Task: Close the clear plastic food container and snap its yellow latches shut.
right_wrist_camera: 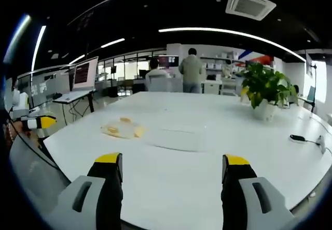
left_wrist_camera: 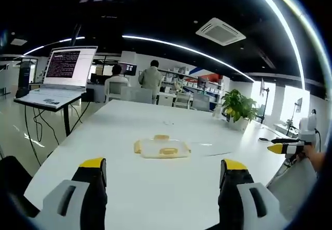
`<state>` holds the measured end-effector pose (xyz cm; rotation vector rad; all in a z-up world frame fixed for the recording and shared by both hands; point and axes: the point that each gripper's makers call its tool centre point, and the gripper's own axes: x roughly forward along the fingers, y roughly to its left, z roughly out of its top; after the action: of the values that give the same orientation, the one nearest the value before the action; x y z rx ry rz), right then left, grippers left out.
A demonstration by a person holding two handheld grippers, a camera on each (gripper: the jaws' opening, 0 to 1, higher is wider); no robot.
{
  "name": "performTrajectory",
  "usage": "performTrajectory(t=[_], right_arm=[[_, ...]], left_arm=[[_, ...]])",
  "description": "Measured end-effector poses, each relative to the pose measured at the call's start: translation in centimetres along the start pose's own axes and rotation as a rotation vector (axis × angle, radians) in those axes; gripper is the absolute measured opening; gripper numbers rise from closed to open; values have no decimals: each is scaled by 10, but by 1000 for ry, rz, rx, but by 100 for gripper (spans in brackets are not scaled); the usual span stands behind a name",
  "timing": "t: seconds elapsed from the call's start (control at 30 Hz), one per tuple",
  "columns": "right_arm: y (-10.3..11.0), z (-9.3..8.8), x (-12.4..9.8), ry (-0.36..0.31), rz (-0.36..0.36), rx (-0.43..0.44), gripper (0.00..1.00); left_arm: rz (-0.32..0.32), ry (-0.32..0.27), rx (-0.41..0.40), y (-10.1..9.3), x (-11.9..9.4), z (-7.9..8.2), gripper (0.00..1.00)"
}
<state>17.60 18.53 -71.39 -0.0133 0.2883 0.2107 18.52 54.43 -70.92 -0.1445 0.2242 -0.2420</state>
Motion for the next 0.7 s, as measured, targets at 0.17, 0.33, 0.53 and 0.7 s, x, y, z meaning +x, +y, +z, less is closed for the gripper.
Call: performTrajectory(t=[0.17,0.33,0.53,0.7], right_arm=[[-1,1,0,-2,-4,3,75],[0,1,0,-7,-1,7,75],[1,0,1,5,-2,-7,73],[0,-3,1,15,-1,-15,70]], left_arm=[[-6,3,3,-1,1,0,86],[-4,3,2,0,1,-1,86],[-5,5,0,0,0,-1,85],[-3,15,4,1,0,-3,81]])
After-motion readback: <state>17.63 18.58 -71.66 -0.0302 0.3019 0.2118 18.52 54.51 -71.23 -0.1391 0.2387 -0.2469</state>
